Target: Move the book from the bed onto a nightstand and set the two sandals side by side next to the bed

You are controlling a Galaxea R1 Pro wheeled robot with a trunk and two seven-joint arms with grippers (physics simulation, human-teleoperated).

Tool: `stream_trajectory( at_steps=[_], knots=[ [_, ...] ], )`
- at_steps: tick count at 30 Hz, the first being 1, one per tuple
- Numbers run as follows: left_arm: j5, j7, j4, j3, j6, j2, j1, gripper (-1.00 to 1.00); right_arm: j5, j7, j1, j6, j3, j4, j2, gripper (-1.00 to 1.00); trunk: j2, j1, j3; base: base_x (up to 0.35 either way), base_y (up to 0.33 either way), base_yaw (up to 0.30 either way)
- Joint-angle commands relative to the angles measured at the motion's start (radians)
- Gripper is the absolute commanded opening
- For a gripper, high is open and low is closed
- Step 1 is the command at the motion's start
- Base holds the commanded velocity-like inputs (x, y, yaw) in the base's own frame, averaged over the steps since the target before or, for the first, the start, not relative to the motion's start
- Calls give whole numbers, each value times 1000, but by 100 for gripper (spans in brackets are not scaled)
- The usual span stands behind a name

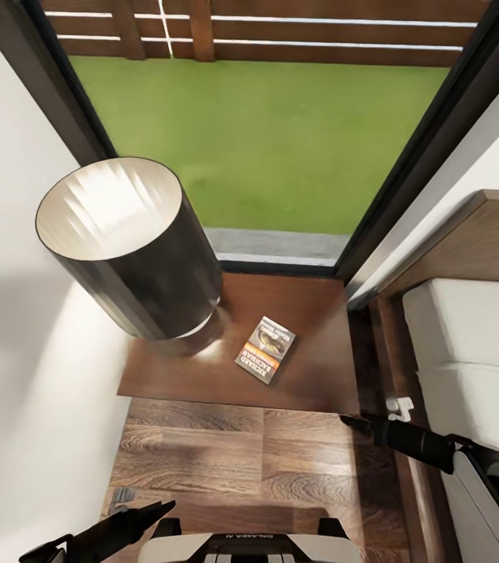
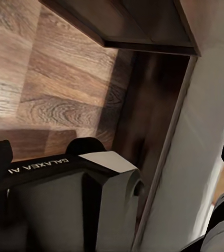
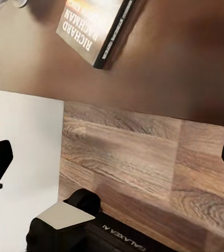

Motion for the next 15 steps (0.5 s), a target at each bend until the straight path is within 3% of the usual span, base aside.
stream_trajectory(
  at_steps=[1, 9, 15],
  knots=[
    [7, -3, 0, -3, 8, 0, 0, 100, -6, 1, 4, 7, -1, 0, 0, 100, 7, -4, 3, 0, 0, 0],
    [7, 0, 0, -3, 8, 0, 0, 100, -6, 0, 27, 3, -2, 1, 1, 100, 63, -35, 28, 0, 0, 0],
    [7, 1, 0, -3, 8, 0, 0, 100, -5, -1, 95, -7, -2, 0, 1, 100, 105, -58, 47, 0, 0, 0]
  ],
)
